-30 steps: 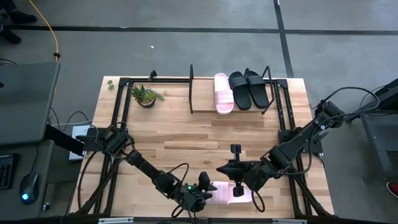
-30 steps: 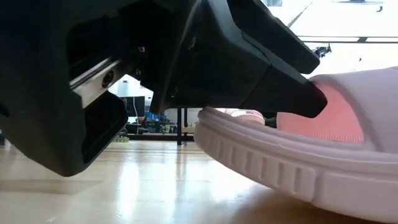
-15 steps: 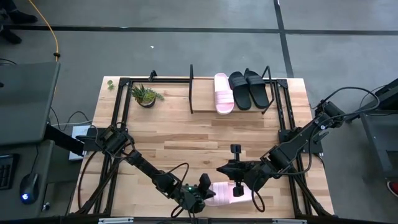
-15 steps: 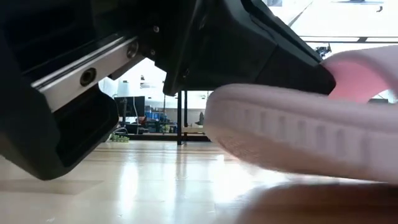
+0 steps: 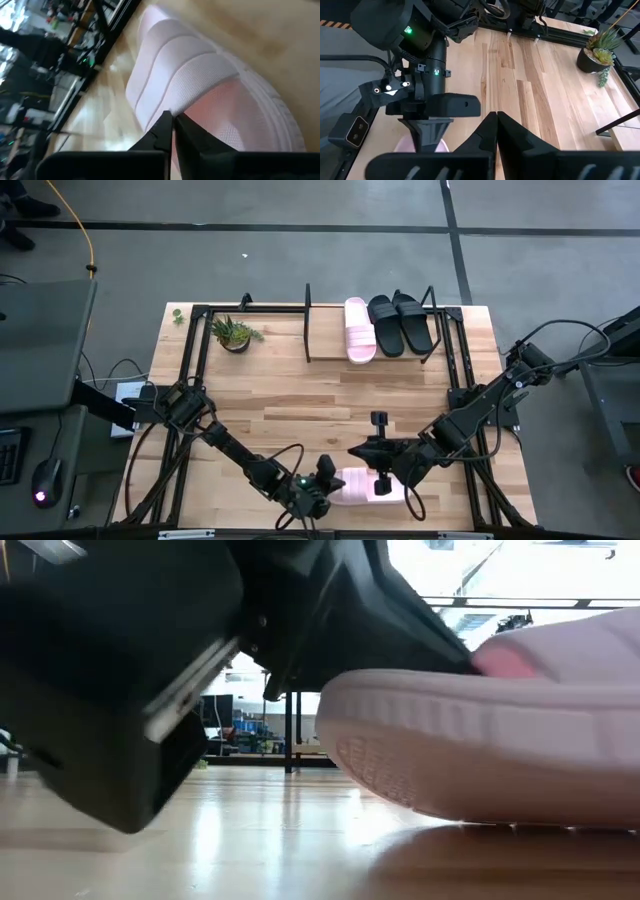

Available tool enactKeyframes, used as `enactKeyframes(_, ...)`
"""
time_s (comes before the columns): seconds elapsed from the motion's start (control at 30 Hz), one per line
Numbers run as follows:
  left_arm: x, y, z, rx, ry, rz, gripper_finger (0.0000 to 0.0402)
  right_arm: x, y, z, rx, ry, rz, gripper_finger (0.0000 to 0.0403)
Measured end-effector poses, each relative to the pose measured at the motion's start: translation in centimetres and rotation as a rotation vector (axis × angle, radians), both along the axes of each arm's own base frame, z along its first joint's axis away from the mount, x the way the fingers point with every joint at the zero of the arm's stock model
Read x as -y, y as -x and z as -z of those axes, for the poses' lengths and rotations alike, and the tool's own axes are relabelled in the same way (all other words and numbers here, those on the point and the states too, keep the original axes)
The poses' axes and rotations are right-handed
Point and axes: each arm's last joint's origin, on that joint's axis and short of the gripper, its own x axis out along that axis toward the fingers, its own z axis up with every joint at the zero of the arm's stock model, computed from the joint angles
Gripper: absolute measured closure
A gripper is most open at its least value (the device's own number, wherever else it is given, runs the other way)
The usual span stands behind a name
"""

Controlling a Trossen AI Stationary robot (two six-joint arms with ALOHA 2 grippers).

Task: Pick and place slides into the shelf
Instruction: Put the pink slide on the shelf

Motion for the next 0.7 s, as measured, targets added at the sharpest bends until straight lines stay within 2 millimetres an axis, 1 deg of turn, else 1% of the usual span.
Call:
enactKeyframes(0.3, -0.46, 0.20, 0.09, 0.004, -0.088, -0.109, 0.0401, 0.61, -0.38, -0.02, 0.007, 0.009, 0.034, 0.0402)
enactKeyframes(0.5, -0.19, 0.69, 0.12, -0.013, -0.205, -0.161, 0.0401, 0.74, -0.45, -0.03, 0.010, 0.014, 0.045, 0.0402)
enactKeyframes(0.7, 0.31, 0.58, -0.79, -0.032, -0.279, -0.220, 0.0401, 0.77, -0.44, -0.05, 0.015, 0.022, 0.056, 0.0402)
